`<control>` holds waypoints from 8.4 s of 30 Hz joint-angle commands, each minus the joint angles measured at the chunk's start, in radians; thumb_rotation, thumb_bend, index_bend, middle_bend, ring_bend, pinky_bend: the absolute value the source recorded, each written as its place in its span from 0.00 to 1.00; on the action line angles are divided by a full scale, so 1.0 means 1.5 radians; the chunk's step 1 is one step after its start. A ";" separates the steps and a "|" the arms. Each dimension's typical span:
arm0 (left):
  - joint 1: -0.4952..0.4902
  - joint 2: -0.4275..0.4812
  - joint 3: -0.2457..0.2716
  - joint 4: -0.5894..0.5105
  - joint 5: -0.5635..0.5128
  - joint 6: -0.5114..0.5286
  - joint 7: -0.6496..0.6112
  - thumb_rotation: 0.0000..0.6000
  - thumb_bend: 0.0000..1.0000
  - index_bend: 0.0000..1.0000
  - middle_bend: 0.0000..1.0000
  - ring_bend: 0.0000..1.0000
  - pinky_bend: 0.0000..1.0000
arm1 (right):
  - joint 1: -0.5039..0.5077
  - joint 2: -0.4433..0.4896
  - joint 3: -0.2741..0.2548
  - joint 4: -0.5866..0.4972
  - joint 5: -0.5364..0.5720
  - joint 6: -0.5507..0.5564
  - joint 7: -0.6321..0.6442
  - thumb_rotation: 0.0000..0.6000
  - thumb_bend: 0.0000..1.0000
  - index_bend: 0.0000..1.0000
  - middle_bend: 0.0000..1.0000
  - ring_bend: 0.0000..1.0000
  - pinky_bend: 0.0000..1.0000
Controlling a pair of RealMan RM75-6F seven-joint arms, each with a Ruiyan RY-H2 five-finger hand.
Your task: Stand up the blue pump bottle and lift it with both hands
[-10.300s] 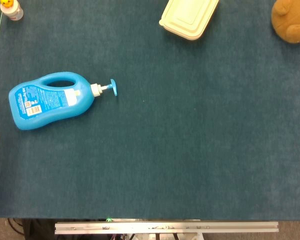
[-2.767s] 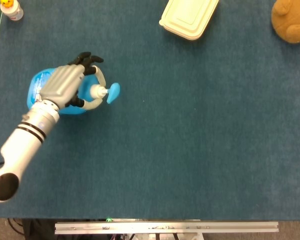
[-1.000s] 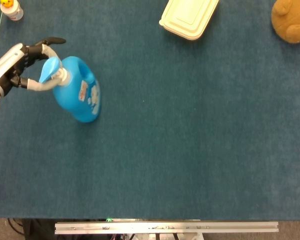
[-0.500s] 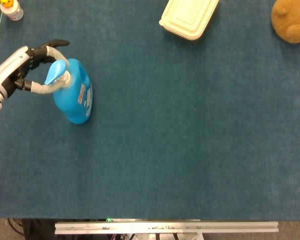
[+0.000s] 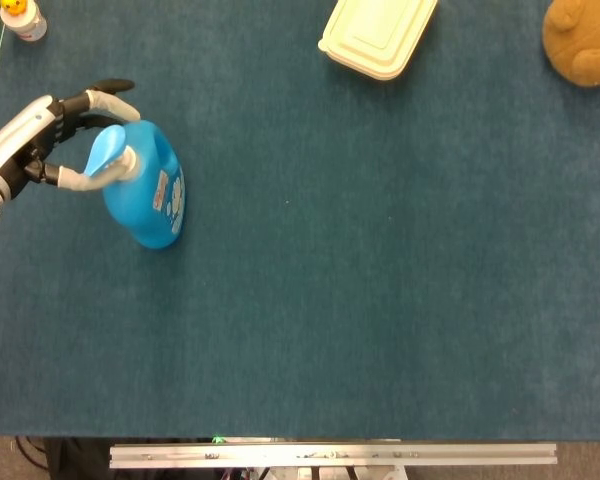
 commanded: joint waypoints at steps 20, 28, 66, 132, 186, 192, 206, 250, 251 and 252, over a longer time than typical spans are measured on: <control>-0.010 0.009 0.032 0.000 0.005 0.020 -0.017 1.00 0.27 0.23 0.06 0.00 0.16 | 0.001 -0.001 0.001 0.001 -0.002 0.003 0.003 1.00 0.02 0.13 0.27 0.27 0.28; -0.010 0.015 0.042 0.001 0.009 0.031 -0.029 1.00 0.27 0.17 0.04 0.00 0.15 | 0.001 -0.001 0.001 0.003 -0.005 0.005 0.004 1.00 0.02 0.13 0.27 0.27 0.28; 0.098 0.096 0.082 -0.101 -0.066 0.066 0.142 1.00 0.27 0.00 0.00 0.00 0.09 | 0.035 0.021 0.041 -0.071 -0.015 0.016 -0.060 1.00 0.02 0.10 0.26 0.26 0.28; 0.251 -0.174 -0.130 -0.353 -0.455 0.149 0.797 1.00 0.16 0.00 0.00 0.00 0.00 | 0.053 0.025 0.031 -0.060 0.007 -0.021 -0.038 1.00 0.04 0.06 0.25 0.26 0.27; 0.115 -0.099 -0.174 -0.049 -0.108 -0.130 0.394 1.00 0.26 0.46 0.32 0.28 0.36 | 0.026 0.022 0.026 -0.061 0.020 0.001 -0.032 1.00 0.04 0.06 0.25 0.26 0.27; 0.090 -0.086 -0.124 0.013 -0.025 -0.093 0.272 1.00 0.26 0.46 0.31 0.26 0.34 | 0.025 0.022 0.025 -0.072 0.018 0.003 -0.044 1.00 0.04 0.06 0.25 0.26 0.27; 0.045 -0.109 -0.025 0.121 0.041 -0.021 0.171 1.00 0.26 0.38 0.20 0.13 0.24 | 0.023 0.021 0.025 -0.089 0.015 0.005 -0.066 1.00 0.04 0.06 0.25 0.26 0.27; 0.151 -0.018 -0.050 -0.129 -0.276 0.024 0.457 1.00 0.26 0.00 0.00 0.00 0.16 | 0.033 0.020 0.027 -0.088 0.010 -0.009 -0.063 1.00 0.04 0.06 0.25 0.26 0.27; 0.157 -0.020 -0.055 -0.138 -0.289 0.032 0.475 1.00 0.26 0.00 0.00 0.00 0.16 | 0.033 0.020 0.027 -0.088 0.009 -0.010 -0.063 1.00 0.04 0.06 0.25 0.26 0.27; 0.162 -0.023 -0.058 -0.146 -0.302 0.039 0.495 1.00 0.26 0.00 0.00 0.00 0.16 | 0.034 0.020 0.027 -0.088 0.009 -0.011 -0.063 1.00 0.04 0.06 0.25 0.26 0.27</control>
